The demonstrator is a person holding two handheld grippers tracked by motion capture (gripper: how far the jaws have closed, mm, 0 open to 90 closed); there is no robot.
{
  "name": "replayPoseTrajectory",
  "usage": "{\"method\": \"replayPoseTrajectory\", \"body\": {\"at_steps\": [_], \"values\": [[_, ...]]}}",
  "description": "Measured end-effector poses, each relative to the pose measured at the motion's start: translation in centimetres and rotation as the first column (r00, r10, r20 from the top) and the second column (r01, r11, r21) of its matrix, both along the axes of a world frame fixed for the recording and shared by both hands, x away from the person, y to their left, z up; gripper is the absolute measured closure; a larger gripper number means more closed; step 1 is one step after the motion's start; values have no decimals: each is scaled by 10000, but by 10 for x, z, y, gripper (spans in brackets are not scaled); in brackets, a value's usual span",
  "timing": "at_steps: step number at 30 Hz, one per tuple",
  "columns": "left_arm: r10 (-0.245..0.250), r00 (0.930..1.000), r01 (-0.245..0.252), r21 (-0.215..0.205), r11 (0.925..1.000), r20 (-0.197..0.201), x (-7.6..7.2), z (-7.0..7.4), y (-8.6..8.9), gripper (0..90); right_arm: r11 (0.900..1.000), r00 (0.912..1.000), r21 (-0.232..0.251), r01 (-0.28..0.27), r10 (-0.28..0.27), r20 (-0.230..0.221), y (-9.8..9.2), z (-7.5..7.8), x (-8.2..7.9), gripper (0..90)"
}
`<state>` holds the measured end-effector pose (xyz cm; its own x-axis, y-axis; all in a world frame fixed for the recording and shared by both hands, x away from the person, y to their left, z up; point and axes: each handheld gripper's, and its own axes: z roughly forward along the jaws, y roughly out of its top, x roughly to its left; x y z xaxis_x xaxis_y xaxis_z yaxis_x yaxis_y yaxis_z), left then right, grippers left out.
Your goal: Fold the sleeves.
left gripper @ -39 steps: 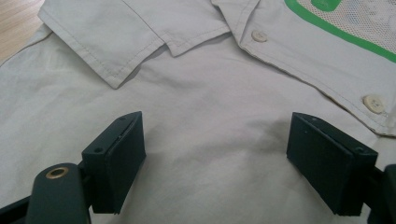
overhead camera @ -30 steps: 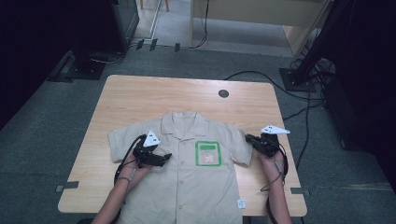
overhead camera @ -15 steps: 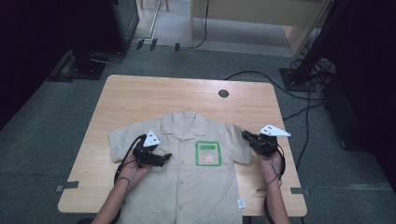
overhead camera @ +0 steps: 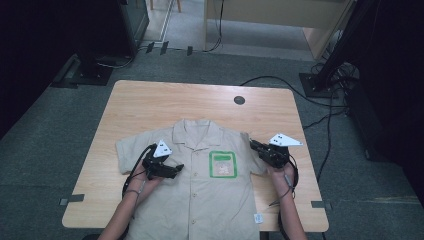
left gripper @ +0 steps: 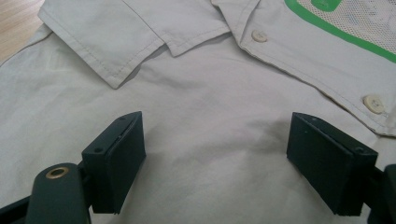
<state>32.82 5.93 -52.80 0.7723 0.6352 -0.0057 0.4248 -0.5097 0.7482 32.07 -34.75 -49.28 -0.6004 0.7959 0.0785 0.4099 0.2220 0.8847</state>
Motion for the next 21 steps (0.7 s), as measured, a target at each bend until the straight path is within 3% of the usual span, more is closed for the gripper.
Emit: {"method": "replayPoseTrajectory", "body": {"at_steps": [21], "values": [[1, 10000, -1, 2, 10000, -1, 0, 0, 0, 194, 9963, 9964, -201, -833, 835, 121, 31, 4, -4, 850]]}}
